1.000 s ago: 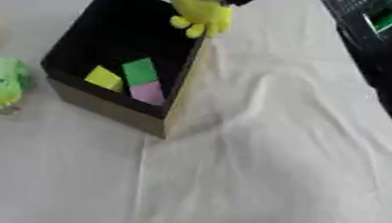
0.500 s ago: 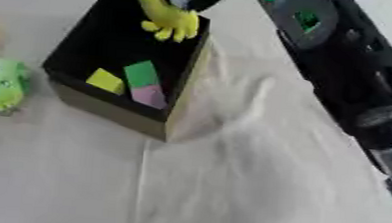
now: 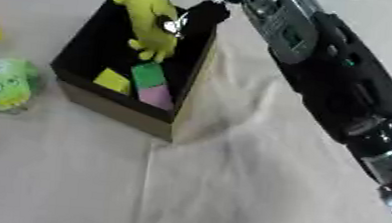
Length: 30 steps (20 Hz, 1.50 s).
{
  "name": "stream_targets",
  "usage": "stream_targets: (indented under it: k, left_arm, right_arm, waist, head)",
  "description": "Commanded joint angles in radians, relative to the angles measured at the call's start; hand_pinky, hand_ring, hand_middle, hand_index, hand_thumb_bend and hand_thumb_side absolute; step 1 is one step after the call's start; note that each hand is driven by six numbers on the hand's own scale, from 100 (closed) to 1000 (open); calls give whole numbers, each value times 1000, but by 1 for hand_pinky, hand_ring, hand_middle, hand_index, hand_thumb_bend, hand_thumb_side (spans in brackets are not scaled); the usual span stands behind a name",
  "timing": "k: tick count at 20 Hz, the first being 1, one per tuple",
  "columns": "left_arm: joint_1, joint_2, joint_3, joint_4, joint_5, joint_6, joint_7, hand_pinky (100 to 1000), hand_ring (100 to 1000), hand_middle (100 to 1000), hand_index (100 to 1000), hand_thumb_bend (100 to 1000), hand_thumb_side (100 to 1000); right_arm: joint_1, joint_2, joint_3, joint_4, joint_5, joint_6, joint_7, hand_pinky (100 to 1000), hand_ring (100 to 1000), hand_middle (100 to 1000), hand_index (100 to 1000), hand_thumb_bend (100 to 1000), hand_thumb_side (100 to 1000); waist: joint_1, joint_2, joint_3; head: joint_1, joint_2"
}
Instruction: Pick up objects on the table and place them in the box.
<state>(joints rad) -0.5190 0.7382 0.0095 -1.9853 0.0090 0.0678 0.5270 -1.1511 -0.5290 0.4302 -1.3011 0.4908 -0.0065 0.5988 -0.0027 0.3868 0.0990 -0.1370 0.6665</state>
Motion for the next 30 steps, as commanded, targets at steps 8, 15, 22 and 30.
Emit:
stream_targets:
  k: [8, 15, 22, 30]
  left_arm:
    - [-8, 17, 6, -15, -7, 1, 5, 836, 832, 805, 882, 412, 624]
    - [-3, 20, 6, -15, -10, 4, 4, 836, 832, 804, 882, 412, 622]
    - [52, 88, 13, -15, -75, 36, -22, 842, 835, 806, 887, 421, 600]
    - [96, 251, -1, -15, -311, 86, -261, 868, 846, 805, 901, 449, 575]
  right_arm:
    - [-9, -29, -26, -25, 7, -15, -10, 872, 918, 791, 878, 185, 449]
    - [8, -61, -43, -86, -39, 8, -27, 858, 894, 760, 855, 126, 407]
    - [168, -279, -151, -447, -242, 112, -194, 842, 847, 699, 822, 100, 495]
    - [446, -498, -350, -696, -498, 129, -495, 842, 844, 691, 806, 100, 769]
  waist:
    - [-9, -26, -7]
    - [-8, -31, -12]
    - [-8, -40, -26]
    - [11, -46, -50]
  head:
    - [5, 2]
    - [11, 4]
    - [60, 16]
    - [70, 22]
